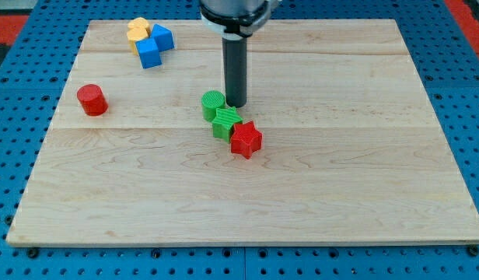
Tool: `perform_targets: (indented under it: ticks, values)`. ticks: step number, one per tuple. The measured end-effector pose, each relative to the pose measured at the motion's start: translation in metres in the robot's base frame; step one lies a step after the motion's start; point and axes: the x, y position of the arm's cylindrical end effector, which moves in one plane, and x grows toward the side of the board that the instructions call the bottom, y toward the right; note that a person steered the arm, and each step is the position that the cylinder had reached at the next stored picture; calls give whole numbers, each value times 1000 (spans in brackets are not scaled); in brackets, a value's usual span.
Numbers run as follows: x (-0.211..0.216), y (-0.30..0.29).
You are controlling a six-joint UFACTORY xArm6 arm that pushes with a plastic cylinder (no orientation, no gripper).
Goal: Push the red circle to the green blocks
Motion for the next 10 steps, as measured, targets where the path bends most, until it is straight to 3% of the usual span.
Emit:
perform_targets:
  ticks: [1, 2, 3, 4, 5, 6, 7, 8, 10]
  values:
    - [-62, -15]
    - [-80, -142]
    - [-66, -241]
    - [-22, -250]
    - [21, -143]
    - [13, -152]
    - [22, -206]
    - [68, -187]
    - [75, -75]
